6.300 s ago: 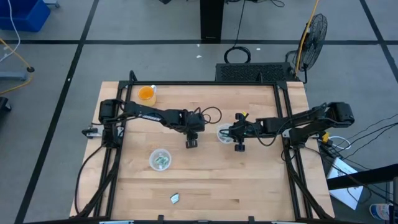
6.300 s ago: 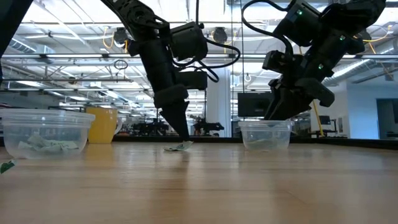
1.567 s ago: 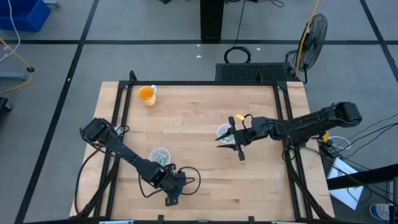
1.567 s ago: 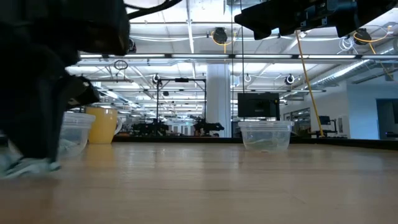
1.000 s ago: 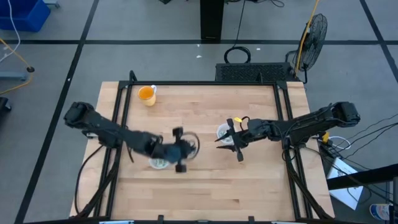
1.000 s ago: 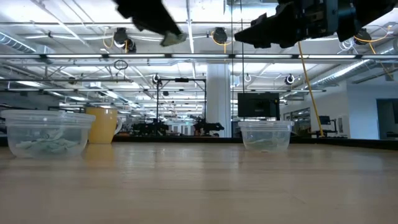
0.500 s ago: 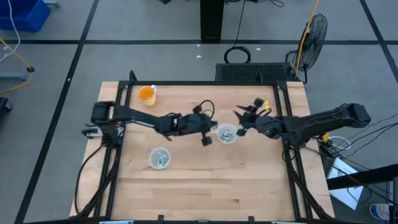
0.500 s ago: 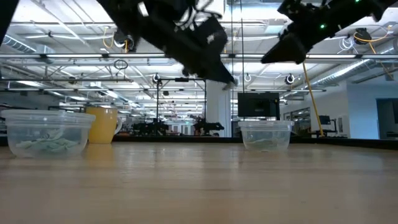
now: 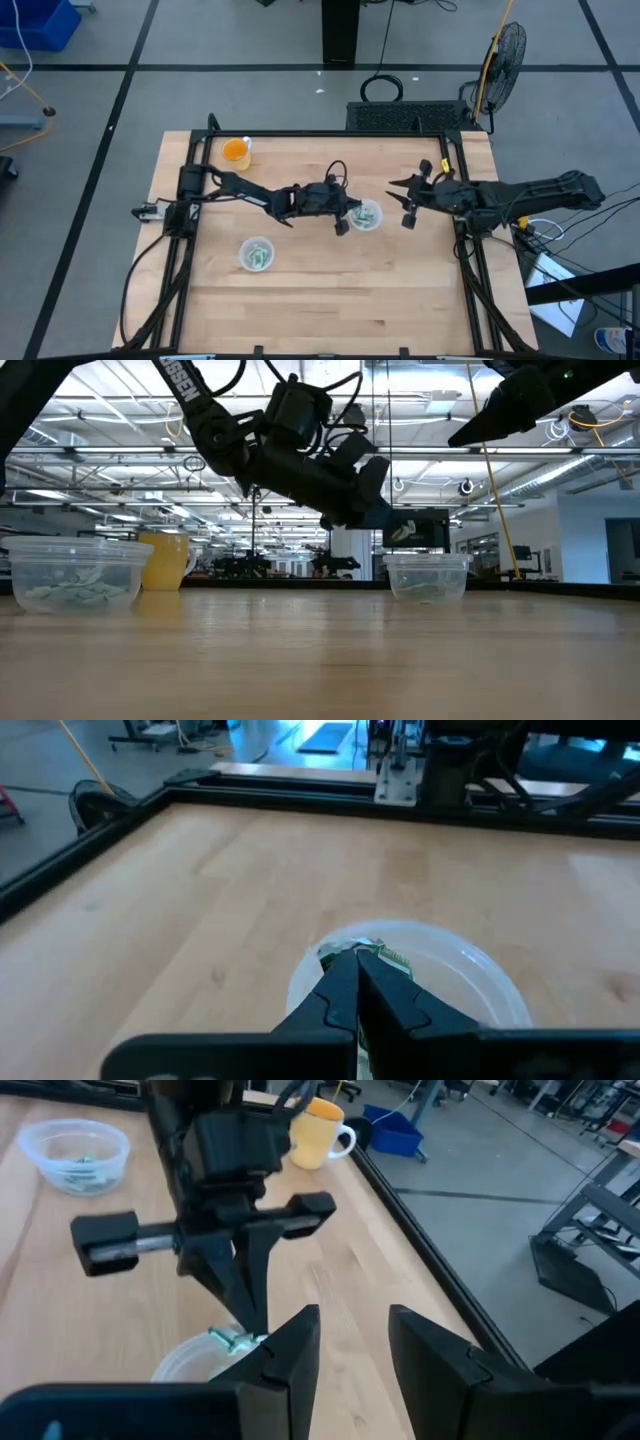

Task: Pick and place Stevia / Truvia into bins
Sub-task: Put the white and green truvia packet into the top transparent container, then return to Home Position

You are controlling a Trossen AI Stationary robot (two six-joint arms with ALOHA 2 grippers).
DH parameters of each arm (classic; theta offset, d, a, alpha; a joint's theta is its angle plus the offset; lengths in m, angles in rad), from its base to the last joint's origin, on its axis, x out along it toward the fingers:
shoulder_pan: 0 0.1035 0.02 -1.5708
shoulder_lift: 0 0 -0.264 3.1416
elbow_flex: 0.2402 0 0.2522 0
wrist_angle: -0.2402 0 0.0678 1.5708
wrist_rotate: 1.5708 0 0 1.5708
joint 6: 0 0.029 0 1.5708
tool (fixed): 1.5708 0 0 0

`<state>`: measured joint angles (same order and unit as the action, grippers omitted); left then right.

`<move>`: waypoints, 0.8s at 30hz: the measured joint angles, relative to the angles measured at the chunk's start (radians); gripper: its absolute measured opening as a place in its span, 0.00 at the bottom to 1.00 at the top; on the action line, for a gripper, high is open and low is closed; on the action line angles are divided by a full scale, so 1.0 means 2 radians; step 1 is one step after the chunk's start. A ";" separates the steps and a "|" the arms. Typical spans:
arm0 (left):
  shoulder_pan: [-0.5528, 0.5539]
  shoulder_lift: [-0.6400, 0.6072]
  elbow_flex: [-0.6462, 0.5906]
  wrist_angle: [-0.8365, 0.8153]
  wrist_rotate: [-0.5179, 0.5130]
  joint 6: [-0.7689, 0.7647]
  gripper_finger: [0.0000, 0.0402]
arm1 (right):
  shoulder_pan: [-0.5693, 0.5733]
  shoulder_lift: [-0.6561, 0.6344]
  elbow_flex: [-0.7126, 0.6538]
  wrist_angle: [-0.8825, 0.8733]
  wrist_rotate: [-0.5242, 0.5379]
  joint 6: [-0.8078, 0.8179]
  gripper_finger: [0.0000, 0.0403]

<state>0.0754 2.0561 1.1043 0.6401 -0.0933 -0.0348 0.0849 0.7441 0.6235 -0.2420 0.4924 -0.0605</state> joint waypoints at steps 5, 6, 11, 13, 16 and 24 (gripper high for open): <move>-0.001 0.002 0.002 0.001 0.010 0.001 0.06 | 0.000 0.013 0.000 0.001 0.000 0.000 0.28; -0.001 0.002 0.002 -0.001 0.012 0.001 0.06 | 0.000 0.015 0.000 0.001 0.000 0.000 0.28; -0.001 0.002 0.002 -0.010 0.012 0.007 0.06 | 0.000 0.026 0.000 0.003 0.000 0.010 0.28; -0.002 0.002 0.002 -0.019 0.010 0.007 0.05 | 0.000 0.029 0.000 0.001 0.000 0.021 0.28; -0.002 -0.004 0.002 -0.022 0.002 0.013 0.05 | 0.000 0.033 0.000 0.002 0.000 0.024 0.28; -0.003 -0.179 0.002 -0.193 -0.001 0.058 0.05 | 0.007 0.007 0.000 -0.019 0.000 0.021 0.28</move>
<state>0.0700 1.6985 1.1088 0.2542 -0.0956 0.0814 0.0996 0.7574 0.6228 -0.2809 0.4925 -0.0188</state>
